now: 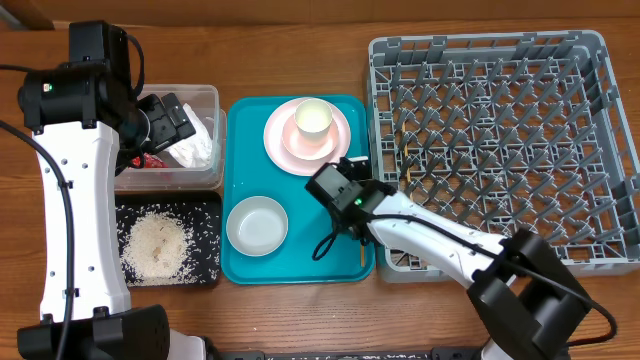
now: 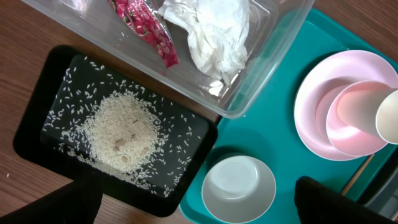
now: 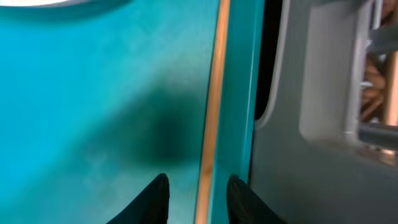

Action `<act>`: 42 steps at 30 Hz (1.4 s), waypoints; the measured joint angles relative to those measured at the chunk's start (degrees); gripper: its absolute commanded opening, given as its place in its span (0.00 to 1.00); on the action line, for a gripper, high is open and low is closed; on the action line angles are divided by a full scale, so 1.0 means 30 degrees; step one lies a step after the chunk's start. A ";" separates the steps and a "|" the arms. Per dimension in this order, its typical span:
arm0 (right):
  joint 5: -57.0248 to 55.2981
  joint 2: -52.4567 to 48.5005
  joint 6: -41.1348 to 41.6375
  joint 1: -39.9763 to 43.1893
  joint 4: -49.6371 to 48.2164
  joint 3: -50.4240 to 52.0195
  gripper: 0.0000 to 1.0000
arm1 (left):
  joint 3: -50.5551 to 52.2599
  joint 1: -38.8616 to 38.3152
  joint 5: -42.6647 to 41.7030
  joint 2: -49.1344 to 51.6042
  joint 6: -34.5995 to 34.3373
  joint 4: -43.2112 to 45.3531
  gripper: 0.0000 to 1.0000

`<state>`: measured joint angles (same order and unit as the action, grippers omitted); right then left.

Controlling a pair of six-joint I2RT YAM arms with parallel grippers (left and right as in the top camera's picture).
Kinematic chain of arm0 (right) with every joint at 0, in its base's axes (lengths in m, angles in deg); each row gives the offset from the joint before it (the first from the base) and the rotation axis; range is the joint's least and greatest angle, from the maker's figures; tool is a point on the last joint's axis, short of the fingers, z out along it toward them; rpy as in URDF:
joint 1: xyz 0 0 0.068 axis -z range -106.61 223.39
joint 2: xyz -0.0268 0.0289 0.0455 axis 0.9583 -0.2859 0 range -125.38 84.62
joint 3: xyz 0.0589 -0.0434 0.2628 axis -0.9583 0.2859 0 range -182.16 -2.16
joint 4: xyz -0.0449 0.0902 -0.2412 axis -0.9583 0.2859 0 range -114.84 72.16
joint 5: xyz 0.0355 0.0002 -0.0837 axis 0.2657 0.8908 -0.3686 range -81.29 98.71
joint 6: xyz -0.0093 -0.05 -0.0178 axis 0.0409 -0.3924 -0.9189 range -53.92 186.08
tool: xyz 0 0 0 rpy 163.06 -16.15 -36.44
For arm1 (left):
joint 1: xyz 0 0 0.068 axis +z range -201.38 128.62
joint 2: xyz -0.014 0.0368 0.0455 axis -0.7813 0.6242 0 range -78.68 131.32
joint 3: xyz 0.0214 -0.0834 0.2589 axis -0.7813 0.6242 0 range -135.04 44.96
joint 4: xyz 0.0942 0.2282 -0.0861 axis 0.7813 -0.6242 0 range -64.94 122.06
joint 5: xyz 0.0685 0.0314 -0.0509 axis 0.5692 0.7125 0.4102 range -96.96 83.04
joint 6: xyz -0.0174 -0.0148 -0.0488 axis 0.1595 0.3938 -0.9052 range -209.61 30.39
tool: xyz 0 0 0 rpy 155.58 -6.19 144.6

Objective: Sort waste into correct bins and load items into the dishwasher

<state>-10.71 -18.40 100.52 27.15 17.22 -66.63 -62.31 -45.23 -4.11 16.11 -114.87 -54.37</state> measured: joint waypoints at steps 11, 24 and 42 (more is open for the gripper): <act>0.0153 0.0080 -0.0991 0.0029 -0.1413 0.0823 0.32 | 0.0000 0.0000 0.0007 0.0000 0.0000 0.0000 1.00; 0.0175 0.0991 -0.1472 -0.0015 -0.3512 0.2171 0.33 | 0.0000 0.0000 0.0007 0.0000 0.0000 0.0000 1.00; 0.0350 0.0131 -0.5748 0.0029 0.1086 -0.1588 0.29 | 0.0000 0.0000 0.0000 0.0000 0.0000 0.0000 1.00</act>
<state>-9.66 -18.01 83.27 27.24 20.48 -71.40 -62.31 -45.23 -4.11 16.11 -114.87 -54.37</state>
